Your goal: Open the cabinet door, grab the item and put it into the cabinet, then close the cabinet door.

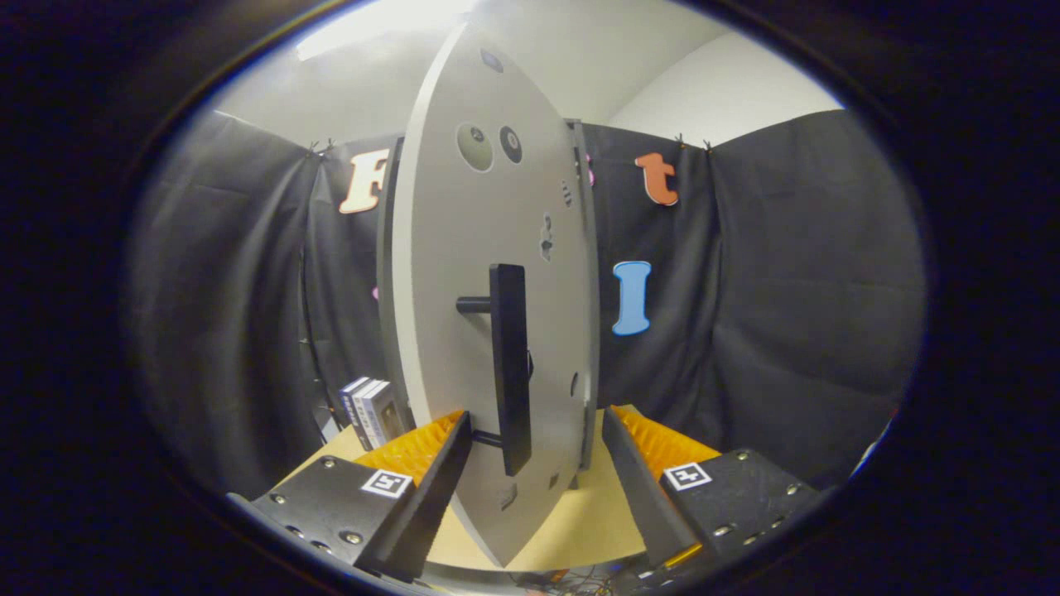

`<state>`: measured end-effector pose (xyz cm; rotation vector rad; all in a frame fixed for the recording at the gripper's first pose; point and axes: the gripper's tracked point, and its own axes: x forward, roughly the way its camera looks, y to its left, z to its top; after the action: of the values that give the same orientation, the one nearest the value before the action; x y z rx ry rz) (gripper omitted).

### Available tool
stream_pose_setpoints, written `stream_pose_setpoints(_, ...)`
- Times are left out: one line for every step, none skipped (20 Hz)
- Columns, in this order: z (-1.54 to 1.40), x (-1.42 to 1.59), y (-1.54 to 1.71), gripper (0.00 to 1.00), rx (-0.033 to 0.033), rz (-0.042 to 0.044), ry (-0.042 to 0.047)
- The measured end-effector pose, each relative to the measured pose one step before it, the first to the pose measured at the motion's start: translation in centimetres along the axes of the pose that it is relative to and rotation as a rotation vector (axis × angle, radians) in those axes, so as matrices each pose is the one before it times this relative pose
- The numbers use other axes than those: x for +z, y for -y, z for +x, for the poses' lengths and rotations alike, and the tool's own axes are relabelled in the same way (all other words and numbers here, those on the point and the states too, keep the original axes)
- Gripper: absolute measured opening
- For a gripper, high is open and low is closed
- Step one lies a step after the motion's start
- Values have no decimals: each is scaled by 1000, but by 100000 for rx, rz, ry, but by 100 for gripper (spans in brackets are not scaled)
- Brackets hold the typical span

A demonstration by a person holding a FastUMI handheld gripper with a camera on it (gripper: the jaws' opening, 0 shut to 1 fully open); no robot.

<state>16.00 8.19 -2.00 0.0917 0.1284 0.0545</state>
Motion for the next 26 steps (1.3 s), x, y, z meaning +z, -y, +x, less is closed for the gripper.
stream_pose_setpoints(473,-269,-556,95,848,-445,-750)
stream_pose_setpoints(703,-180,-589,95,854,-401,-728)
stream_pose_setpoints(541,-100,-1065,95,1463,258,62)
stream_pose_setpoints(707,-75,-1057,95,2046,807,-155)
stream_pose_setpoints(670,-261,-962,95,2243,785,-502)
stream_pose_setpoints(750,-49,-919,95,1788,193,-530)
stream_pose_setpoints(743,-33,-445,95,350,-394,82)
stream_pose_setpoints(824,139,-448,96,542,-773,226)
stream_pose_setpoints(730,-83,-780,96,1718,251,-211)
stream_pose_setpoints(977,-157,-821,96,1542,522,-844)
stream_pose_setpoints(1163,-36,-831,96,942,334,-182)
stream_pose_setpoints(1036,15,-714,99,1507,764,-481)
stream_pose_setpoints(1017,39,-734,99,1288,768,-91)
stream_pose_setpoints(1029,-68,-672,99,1326,487,-443)
stream_pose_setpoints(937,190,-615,99,1109,-142,272)
stream_pose_setpoints(1051,31,-547,99,585,-635,407)
stream_pose_setpoints(817,2,-547,99,455,-922,470)
stream_pose_setpoints(967,155,-469,99,537,-569,32)
stream_pose_setpoints(644,-100,-481,99,349,22,60)
stream_pose_setpoints(842,17,-348,99,427,33,-259)
stream_pose_setpoints(858,131,-387,99,263,-367,187)
stream_pose_setpoints(1118,63,-393,99,-37,-776,85)
stream_pose_setpoints(997,155,-421,99,-191,-1202,270)
stream_pose_setpoints(948,132,-347,99,-378,-1166,51)
stream_pose_setpoints(1123,36,-345,99,-408,-897,-44)
stream_pose_setpoints(988,21,-183,99,-304,-774,-199)
